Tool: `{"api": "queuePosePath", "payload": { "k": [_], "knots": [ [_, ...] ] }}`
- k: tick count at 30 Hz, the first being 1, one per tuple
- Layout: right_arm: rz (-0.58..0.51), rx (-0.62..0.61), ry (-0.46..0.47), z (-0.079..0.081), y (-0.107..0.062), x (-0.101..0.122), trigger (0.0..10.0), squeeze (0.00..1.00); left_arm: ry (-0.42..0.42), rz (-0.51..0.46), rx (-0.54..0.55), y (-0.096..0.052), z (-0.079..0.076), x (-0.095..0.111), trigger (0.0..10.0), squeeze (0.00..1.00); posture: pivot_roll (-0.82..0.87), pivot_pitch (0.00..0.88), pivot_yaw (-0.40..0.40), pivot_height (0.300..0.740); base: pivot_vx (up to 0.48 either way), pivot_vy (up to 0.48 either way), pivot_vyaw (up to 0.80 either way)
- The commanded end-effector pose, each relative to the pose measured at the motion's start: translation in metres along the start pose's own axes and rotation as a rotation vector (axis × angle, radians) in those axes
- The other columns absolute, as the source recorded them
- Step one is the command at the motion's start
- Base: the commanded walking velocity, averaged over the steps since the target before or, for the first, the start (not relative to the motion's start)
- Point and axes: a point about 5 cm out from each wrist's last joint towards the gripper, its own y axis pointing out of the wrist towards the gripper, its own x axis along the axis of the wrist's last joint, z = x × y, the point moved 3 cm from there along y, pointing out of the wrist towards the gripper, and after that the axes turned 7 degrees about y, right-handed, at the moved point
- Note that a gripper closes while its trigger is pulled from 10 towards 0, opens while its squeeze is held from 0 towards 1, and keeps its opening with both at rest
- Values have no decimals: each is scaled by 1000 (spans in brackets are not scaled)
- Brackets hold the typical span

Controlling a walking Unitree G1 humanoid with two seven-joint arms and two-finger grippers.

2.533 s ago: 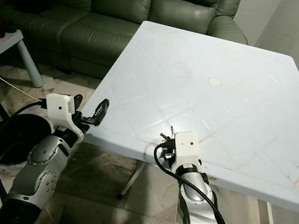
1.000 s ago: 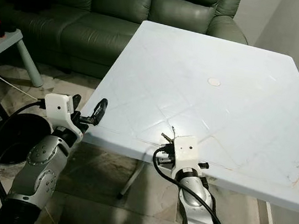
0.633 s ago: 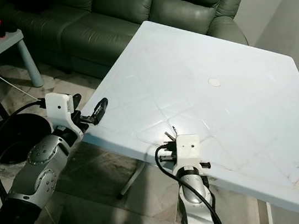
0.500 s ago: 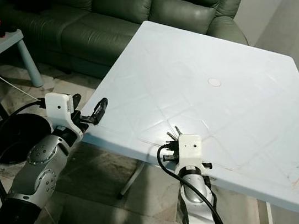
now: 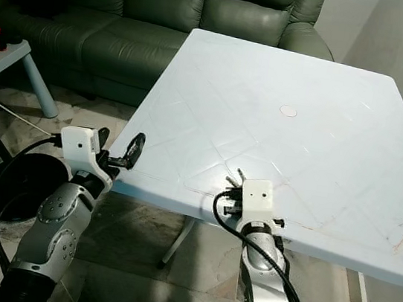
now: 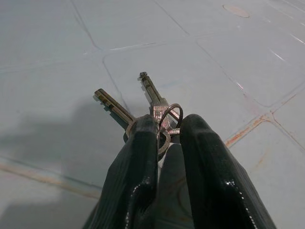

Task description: Hang keys on a hook

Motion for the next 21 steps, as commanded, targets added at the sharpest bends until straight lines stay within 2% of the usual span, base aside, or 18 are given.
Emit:
{"api": "queuePosePath", "payload": {
  "k": [1,10,21],
  "knots": [
    [48,-29,14,-6,0,-10,10000,0,11,-8,0,1,-1,3,10000,0,-38,80,-43,732,0,0,0],
    [35,8,132,-5,0,-6,10000,0,9,-9,4,0,0,3,10000,0,-39,81,-43,732,0,0,0],
    [15,7,178,-10,0,-2,10000,0,7,-10,4,1,0,3,10000,0,-38,85,-40,732,0,0,0]
  ]
}}
